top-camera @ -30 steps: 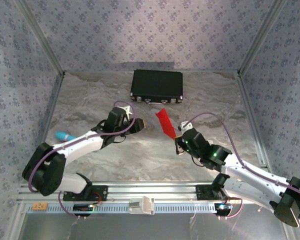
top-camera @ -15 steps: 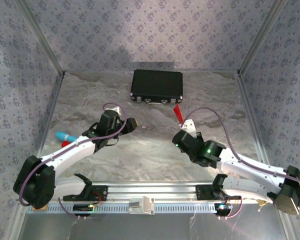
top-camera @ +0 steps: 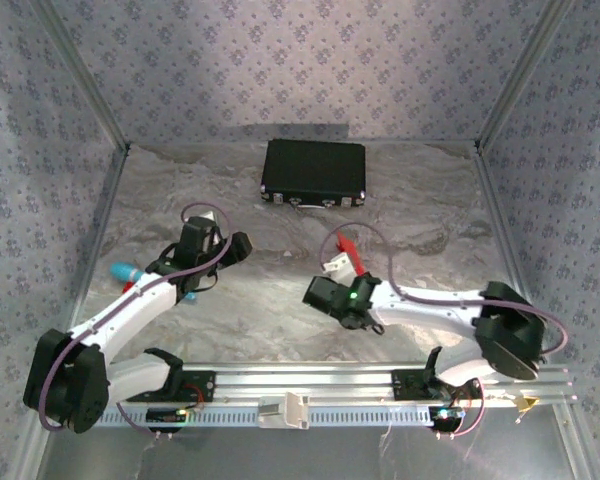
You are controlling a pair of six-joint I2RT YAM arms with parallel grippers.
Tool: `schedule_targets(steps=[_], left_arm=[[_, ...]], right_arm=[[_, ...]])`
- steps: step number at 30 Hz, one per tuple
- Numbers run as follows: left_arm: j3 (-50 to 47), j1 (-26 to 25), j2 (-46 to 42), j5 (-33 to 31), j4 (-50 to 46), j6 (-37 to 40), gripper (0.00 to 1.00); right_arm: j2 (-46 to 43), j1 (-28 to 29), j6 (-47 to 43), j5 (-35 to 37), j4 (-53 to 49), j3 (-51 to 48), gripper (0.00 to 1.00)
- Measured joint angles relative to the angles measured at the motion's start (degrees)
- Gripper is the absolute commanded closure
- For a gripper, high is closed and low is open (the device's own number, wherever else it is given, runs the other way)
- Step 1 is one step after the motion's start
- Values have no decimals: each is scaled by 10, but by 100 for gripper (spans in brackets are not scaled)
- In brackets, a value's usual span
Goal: Fold a paper plane with a square sheet of paper (pick it up from the middle)
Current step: Turn over the paper at the center of the table.
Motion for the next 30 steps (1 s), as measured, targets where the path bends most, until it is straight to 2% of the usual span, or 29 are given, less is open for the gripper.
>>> schedule_targets(steps=[4,6,8,13,15,18,23,26,30], left_arm=[[0,7,-4,0,0,-7,25],[0,13,-4,1,-1,-10,25],[0,17,-4,1,-2,-10,25],[0,19,-2,17,1,-10,27],[0,19,1,32,6,-10,30],[-1,19,15,63,28,-10,36],[-1,18,51,110,57,-13,38],[-1,18,72,130,69,-19,38],[-1,14,89,145,77,-21,37]], right_arm=[[42,11,-23,-70,47,11,85],[45,11,-34,-111,72,11,70],[41,9,-40,-151,103,11,60],[-17,-29,-41,-242,183,-23,50],[-57,-60,-38,-282,218,-52,53],[-112,-129,-25,-358,286,-109,64],[-119,-246,20,-489,382,-181,72],[-86,-267,40,-551,415,-186,82],[-26,-271,59,-607,448,-180,85]])
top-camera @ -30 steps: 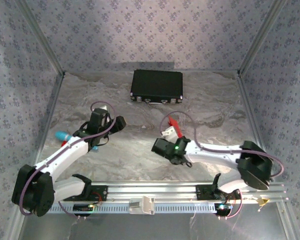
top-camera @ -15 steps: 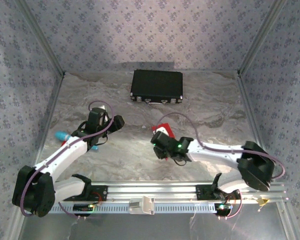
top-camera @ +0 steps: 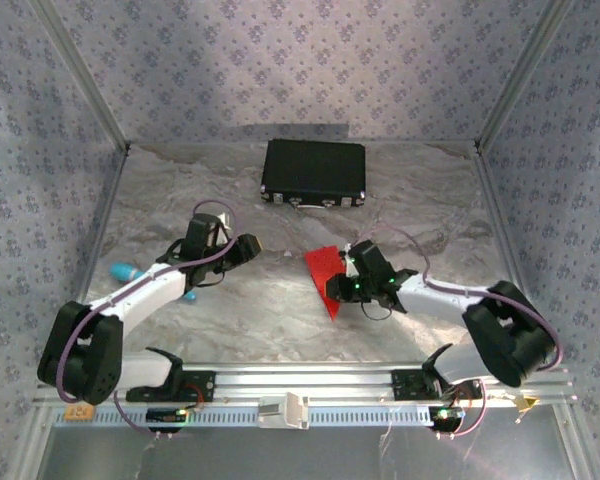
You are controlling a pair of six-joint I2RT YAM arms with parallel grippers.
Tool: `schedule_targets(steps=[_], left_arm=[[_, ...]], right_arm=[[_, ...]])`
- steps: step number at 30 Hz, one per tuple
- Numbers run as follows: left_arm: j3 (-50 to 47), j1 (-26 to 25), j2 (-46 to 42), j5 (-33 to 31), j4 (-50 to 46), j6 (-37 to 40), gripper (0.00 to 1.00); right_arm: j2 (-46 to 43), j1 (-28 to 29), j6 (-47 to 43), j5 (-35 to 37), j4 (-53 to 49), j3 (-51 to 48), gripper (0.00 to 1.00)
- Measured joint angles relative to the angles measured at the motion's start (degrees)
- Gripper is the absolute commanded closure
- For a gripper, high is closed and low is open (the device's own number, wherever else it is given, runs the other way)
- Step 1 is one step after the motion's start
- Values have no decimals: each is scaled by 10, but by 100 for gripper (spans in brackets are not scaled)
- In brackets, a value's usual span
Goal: Fold a paper plane with a square sheet of paper (pick it up from the middle)
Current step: Turn over the paper at the center of the table, then rotate the paper at the center of the table.
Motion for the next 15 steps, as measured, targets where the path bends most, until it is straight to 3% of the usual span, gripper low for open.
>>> schedule_targets(steps=[8,15], left_arm=[[20,-9,17,25,-16,16,33],[57,-16,40,42,-25,32,31]], right_arm=[[54,-10,54,-13,25,3,90],[67,4,199,21,127,-27,88]])
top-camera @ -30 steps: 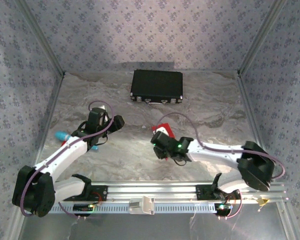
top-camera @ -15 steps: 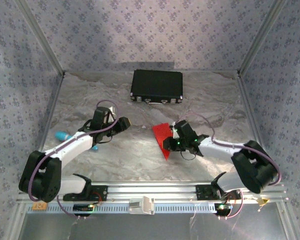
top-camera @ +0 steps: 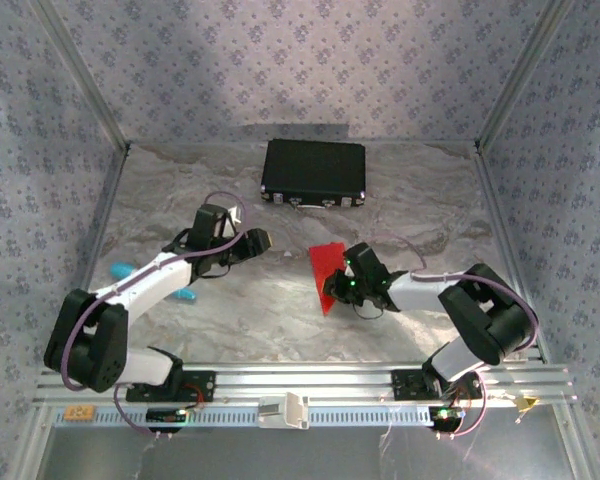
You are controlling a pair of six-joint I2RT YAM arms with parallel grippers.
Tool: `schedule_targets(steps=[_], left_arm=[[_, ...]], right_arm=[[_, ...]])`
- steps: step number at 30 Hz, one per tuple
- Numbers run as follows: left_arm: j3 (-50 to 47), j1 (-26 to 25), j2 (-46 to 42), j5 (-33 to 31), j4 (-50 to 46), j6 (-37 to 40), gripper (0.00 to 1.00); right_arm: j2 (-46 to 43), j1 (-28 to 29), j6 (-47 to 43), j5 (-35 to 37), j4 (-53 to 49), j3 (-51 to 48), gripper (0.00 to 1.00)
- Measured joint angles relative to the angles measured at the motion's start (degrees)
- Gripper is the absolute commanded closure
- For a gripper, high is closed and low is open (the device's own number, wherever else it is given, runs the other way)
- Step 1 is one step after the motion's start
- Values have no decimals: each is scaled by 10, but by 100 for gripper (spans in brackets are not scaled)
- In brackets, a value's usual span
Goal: Fold a paper plane with a square sheet of paper (pick it up from the middle)
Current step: Rotate the paper at the center of the table.
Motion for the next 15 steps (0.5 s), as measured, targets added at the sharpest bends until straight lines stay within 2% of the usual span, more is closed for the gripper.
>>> schedule_targets(steps=[3,7,11,15], left_arm=[[0,-7,13,8,0,1,31],[0,-15,36,19,0,1,32],[5,-16,47,29,-3,1,32],[17,-18,50,36,-2,3,38]], right_arm=[[1,16,80,30,62,-25,89],[0,61,176,108,116,-47,88],[1,95,217,150,124,-47,87],[-3,94,219,156,127,-47,85]])
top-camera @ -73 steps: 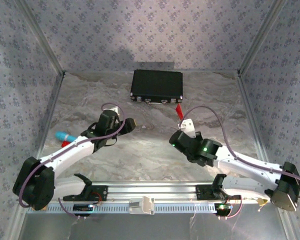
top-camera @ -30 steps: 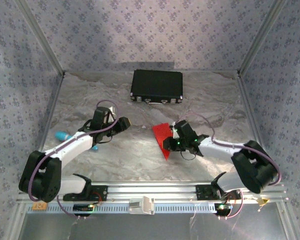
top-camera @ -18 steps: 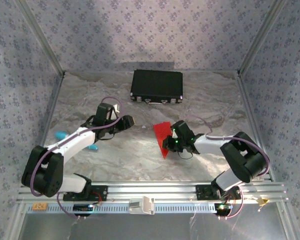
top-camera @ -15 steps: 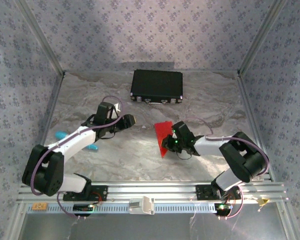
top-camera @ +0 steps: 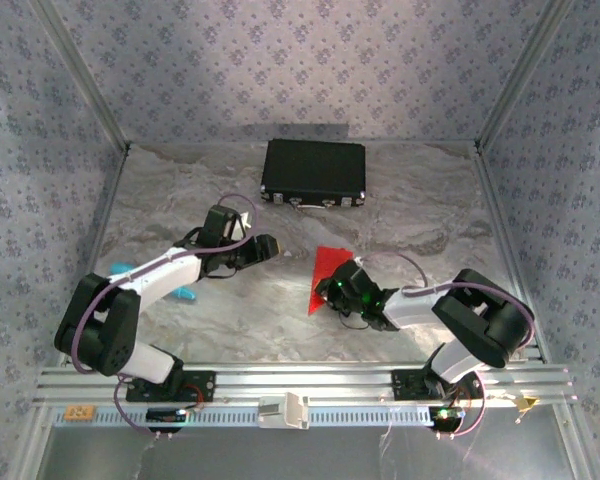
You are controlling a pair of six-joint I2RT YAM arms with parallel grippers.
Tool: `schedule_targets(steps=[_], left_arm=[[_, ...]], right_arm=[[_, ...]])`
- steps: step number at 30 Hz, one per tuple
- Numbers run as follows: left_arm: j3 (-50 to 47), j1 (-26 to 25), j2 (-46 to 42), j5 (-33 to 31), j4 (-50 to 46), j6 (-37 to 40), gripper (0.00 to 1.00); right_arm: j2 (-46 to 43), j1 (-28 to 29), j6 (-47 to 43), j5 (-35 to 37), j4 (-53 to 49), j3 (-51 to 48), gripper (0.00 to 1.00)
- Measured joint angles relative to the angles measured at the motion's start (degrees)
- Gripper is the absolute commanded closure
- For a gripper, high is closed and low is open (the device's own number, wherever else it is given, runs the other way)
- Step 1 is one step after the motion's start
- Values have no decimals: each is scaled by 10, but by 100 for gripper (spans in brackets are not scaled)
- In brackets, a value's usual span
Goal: Fold a paper plane with a square sheet of paper (pick it up from the middle)
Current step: Rotate the paper at the center of the table, then fold the wing for the fifth time at the center of the table.
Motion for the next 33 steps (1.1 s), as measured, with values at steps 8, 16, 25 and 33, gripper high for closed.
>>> schedule_targets(steps=[8,16,25,33], left_arm=[[15,-16,38,52,46,-30,65],[108,-85,150,90,70,-55,75],[189,-134,244,105,68,-68,80],[228,-135,288,107,30,-66,82]], right_arm=[[-106,-45,-93,-3,-95,22,83],[-156,-129,-148,-42,-169,-1,81],[-198,-160,-174,-79,-200,-33,78],[-206,-170,-198,-104,-201,-33,76]])
